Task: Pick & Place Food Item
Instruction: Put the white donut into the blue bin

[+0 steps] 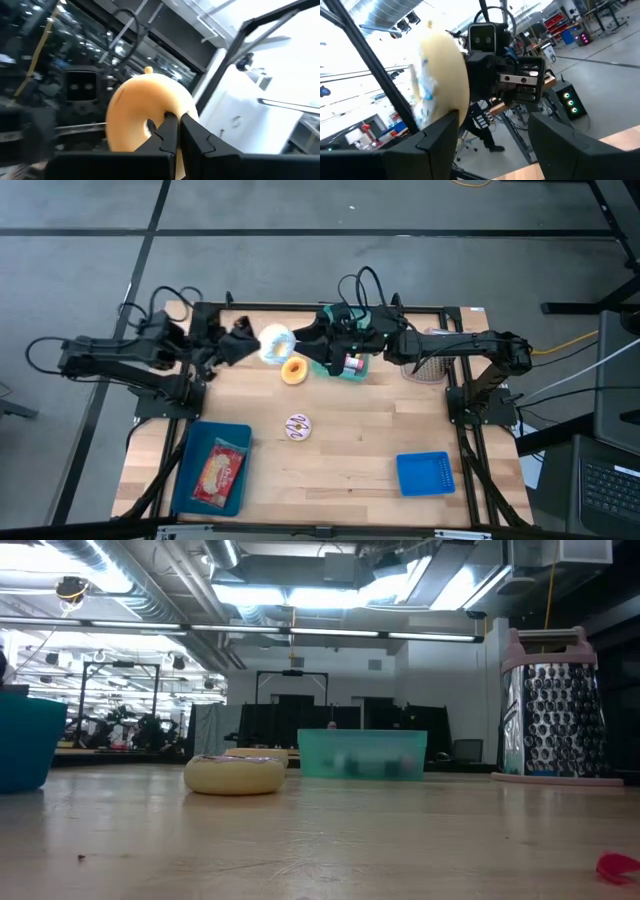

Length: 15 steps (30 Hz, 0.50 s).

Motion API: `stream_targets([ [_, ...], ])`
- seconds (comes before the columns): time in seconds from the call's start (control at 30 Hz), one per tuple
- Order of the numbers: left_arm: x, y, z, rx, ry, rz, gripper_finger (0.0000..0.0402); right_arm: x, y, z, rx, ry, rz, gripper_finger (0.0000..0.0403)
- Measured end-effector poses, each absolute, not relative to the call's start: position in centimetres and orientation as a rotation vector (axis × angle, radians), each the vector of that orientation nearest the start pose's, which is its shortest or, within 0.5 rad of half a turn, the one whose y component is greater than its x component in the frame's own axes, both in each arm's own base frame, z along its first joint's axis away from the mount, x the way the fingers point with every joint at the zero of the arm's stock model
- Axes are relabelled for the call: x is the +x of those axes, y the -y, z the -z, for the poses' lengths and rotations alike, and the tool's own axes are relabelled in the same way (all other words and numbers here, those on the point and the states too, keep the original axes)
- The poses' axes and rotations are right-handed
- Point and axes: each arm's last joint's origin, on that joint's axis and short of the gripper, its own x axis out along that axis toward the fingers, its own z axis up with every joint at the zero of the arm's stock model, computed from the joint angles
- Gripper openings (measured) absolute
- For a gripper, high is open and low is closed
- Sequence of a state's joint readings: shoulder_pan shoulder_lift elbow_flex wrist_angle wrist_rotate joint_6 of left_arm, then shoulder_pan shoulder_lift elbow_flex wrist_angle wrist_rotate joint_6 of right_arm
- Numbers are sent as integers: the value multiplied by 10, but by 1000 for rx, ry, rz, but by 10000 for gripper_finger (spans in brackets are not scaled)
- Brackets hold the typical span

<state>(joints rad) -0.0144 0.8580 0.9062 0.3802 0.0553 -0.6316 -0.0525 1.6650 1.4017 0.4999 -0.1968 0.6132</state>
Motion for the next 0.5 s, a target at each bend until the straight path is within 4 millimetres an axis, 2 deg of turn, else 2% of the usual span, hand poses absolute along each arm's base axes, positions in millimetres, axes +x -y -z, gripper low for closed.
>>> stream_targets([
  [0.13, 196, 2, -412, -628, 406, 263, 2, 390, 15, -382, 588, 174, -213, 235],
  [0.27, 206, 0, -409, -645, 400, 291, 2, 391, 12, -382, 592, 170, -224, 235],
  [0.37, 203, -3, -411, -642, 415, 305, 2, 390, 9, -382, 588, 153, -280, 235],
  [0.5, 187, -8, -419, -639, 455, 309, 2, 390, 8, -382, 598, 138, -320, 235],
])
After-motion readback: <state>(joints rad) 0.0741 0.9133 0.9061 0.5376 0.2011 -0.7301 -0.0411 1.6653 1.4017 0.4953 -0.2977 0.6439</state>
